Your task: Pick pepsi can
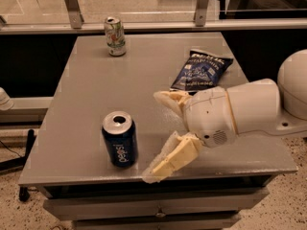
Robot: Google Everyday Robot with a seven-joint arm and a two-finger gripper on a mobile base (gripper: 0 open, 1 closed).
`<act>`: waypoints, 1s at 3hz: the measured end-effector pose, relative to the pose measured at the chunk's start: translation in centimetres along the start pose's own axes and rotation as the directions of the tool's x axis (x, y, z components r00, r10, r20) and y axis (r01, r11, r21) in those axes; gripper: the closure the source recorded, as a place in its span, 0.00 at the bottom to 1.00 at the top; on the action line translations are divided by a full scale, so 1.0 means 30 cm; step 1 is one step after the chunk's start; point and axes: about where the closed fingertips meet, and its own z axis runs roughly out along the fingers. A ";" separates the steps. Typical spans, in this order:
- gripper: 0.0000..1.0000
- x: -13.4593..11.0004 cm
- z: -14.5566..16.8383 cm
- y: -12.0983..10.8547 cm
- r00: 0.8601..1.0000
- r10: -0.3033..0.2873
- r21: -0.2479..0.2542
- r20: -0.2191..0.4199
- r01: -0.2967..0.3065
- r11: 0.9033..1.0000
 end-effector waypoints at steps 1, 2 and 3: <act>0.00 0.002 0.002 0.022 0.999 -0.012 0.009 0.049 0.011 1.000; 0.00 0.007 0.088 0.038 0.991 -0.026 0.000 0.133 0.027 1.000; 0.00 0.012 0.171 0.037 0.981 -0.041 -0.007 0.190 0.043 0.999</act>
Offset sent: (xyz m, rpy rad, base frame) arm -0.0065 0.0488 -0.0317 0.2418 -0.0582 0.0196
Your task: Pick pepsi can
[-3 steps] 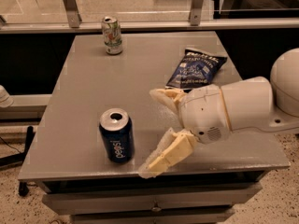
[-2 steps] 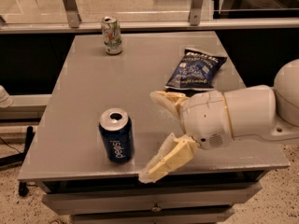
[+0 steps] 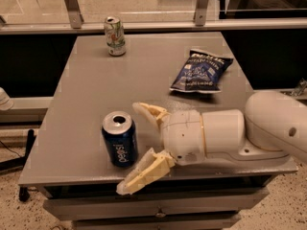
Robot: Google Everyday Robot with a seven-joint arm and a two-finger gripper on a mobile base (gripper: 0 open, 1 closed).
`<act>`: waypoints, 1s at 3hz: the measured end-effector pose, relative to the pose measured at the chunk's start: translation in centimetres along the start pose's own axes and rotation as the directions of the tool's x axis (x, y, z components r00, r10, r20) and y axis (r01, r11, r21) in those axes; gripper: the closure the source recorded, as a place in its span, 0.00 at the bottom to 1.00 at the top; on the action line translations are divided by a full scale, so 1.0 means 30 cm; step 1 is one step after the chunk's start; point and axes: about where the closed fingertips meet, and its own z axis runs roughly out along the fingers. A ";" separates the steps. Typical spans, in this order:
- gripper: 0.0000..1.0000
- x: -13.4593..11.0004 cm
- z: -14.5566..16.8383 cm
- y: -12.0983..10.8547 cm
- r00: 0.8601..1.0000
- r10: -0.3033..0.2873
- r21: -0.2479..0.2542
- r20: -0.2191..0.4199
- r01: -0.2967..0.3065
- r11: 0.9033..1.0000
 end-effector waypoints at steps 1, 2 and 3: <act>0.15 0.016 0.062 -0.013 0.999 -0.014 0.004 0.042 0.013 1.000; 0.38 0.024 0.077 -0.019 0.997 -0.030 0.020 0.066 0.029 0.999; 0.63 0.017 0.067 -0.031 0.996 -0.045 0.038 0.076 0.042 0.998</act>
Offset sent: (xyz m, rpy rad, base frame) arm 0.0130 0.0191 -0.0174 0.0960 -0.0585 -0.0298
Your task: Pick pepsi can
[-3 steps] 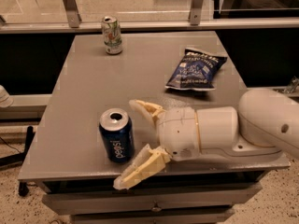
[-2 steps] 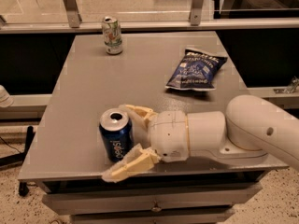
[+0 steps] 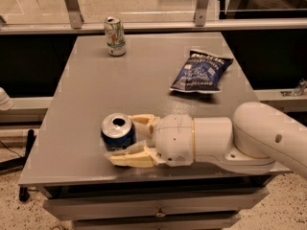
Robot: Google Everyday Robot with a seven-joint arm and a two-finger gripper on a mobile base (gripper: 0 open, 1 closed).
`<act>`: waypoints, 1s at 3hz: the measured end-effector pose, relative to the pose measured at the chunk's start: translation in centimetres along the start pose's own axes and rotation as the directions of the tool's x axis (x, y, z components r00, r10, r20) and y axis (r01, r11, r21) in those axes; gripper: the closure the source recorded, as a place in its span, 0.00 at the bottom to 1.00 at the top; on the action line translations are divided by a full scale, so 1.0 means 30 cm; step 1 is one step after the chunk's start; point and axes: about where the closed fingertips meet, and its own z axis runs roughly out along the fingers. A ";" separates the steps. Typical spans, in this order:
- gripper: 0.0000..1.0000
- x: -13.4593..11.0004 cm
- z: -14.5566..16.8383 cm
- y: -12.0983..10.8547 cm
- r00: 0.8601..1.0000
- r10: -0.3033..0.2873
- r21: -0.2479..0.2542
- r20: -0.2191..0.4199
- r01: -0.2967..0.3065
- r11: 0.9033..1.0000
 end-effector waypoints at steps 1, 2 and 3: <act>0.85 -0.059 -0.014 -0.055 0.999 -0.031 0.017 0.029 0.031 0.999; 1.00 -0.196 -0.055 -0.142 0.995 -0.094 0.050 0.030 0.092 0.994; 1.00 -0.237 -0.067 -0.165 0.993 -0.113 0.065 0.039 0.111 0.992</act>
Offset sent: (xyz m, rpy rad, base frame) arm 0.0703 -0.0263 0.1321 0.0304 -0.1989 -0.0764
